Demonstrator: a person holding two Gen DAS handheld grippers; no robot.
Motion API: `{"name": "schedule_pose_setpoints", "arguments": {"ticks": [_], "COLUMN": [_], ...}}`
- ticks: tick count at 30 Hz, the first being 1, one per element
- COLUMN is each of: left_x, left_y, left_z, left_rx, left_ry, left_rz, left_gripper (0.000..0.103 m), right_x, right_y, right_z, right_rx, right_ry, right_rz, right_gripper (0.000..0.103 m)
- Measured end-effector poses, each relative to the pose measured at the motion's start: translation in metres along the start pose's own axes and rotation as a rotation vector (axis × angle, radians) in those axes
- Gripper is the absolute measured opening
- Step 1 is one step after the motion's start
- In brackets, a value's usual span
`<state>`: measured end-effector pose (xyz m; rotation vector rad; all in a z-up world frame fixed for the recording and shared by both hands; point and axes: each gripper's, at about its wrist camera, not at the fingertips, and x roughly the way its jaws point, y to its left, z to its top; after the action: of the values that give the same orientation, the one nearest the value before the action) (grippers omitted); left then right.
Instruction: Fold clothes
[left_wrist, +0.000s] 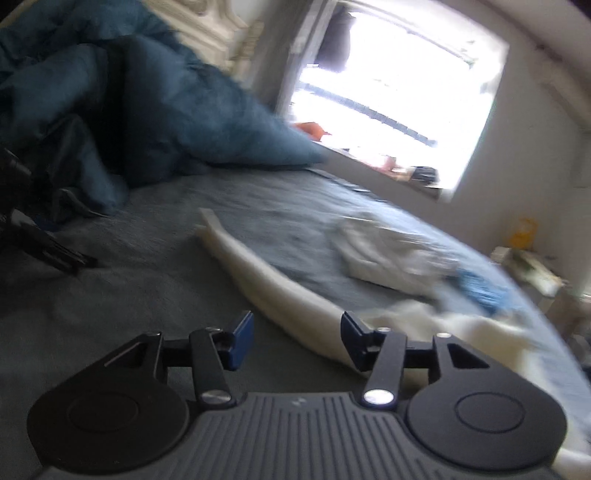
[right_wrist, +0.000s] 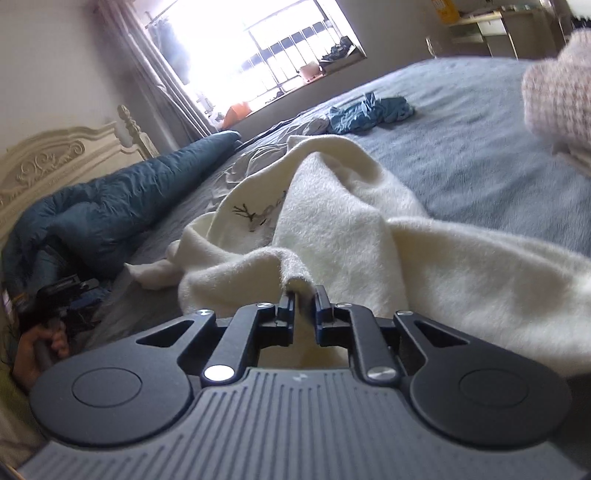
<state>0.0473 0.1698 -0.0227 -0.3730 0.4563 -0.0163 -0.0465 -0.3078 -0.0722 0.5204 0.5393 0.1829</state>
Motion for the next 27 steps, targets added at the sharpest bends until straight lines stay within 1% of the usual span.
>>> {"name": "schedule_pose_setpoints", "arguments": {"ticks": [2,4,6,8,9,11,13,15,17,19,21,23,27], "left_x": [-0.027,-0.049,-0.062,-0.07,-0.073,-0.076,-0.076,-0.072,-0.067,-0.061,-0.054,-0.05,-0.045], "left_y": [-0.028,-0.064,-0.106,-0.149,-0.169,-0.204,-0.235,-0.258,-0.275,-0.29,-0.298,-0.297,-0.297], "left_z": [-0.019,-0.046,-0.079,-0.114,-0.132,-0.161,-0.186,-0.202,-0.212,-0.222,-0.228,-0.229,-0.222], "left_rx": [0.064,0.143,0.251,0.376,0.443,0.557,0.661,0.749,0.807,0.849,0.877,0.875,0.859], "left_ry": [0.033,0.079,0.139,0.18,0.188,0.182,0.164,0.127,0.104,0.108,0.102,0.097,0.107], "left_rz": [-0.122,-0.259,-0.41,-0.514,-0.535,-0.544,-0.546,-0.501,-0.455,-0.428,-0.377,-0.345,-0.306], "left_gripper": [0.053,0.054,0.056,0.057,0.057,0.057,0.058,0.06,0.061,0.062,0.061,0.061,0.061], "right_x": [0.0,0.003,0.007,0.013,0.015,0.015,0.013,0.008,0.005,0.004,0.003,0.003,0.004], "right_y": [-0.003,-0.007,-0.01,-0.014,-0.016,-0.022,-0.028,-0.036,-0.043,-0.049,-0.054,-0.058,-0.064], "right_z": [-0.002,-0.003,-0.001,0.001,0.003,0.007,0.013,0.016,0.019,0.02,0.021,0.021,0.021], "right_rx": [0.037,0.053,0.057,0.058,0.06,0.073,0.09,0.117,0.139,0.15,0.157,0.16,0.173], "right_ry": [0.011,0.023,0.043,0.065,0.075,0.084,0.083,0.077,0.07,0.064,0.061,0.06,0.061], "right_rz": [0.026,0.042,0.058,0.075,0.084,0.105,0.128,0.157,0.187,0.209,0.228,0.246,0.282], "right_gripper": [0.017,0.02,0.021,0.022,0.02,0.013,0.012,0.012,0.012,0.012,0.012,0.012,0.012]}}
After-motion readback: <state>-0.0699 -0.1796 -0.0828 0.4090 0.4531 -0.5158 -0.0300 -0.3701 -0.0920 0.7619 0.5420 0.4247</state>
